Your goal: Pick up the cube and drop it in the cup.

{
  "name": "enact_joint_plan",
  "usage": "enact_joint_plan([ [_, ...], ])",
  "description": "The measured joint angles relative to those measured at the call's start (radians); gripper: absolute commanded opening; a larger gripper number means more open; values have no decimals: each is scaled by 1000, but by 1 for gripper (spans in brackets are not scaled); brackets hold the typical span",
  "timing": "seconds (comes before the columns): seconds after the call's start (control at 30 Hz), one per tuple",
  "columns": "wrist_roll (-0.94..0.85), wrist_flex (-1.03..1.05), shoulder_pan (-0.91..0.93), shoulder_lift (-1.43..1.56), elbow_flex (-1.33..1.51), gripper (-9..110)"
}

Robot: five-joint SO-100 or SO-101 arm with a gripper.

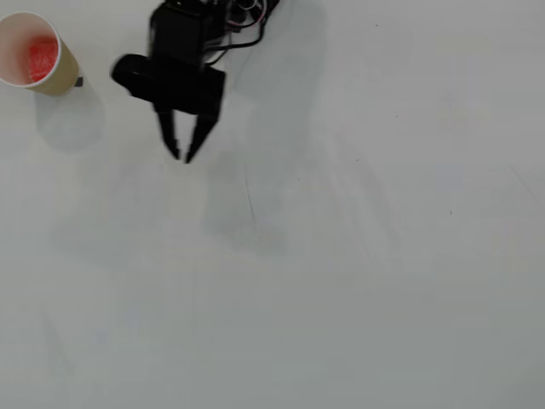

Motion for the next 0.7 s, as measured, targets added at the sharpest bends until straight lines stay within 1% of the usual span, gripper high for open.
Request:
enact_joint_plan([
  [0.27, 0, 232, -219, 153, 94, 0],
  [0.43, 0, 359, -305, 233, 164, 1],
  [0.57, 0, 405, -359, 279, 241, 1],
  [0.7, 0, 430, -367, 318, 311, 1],
])
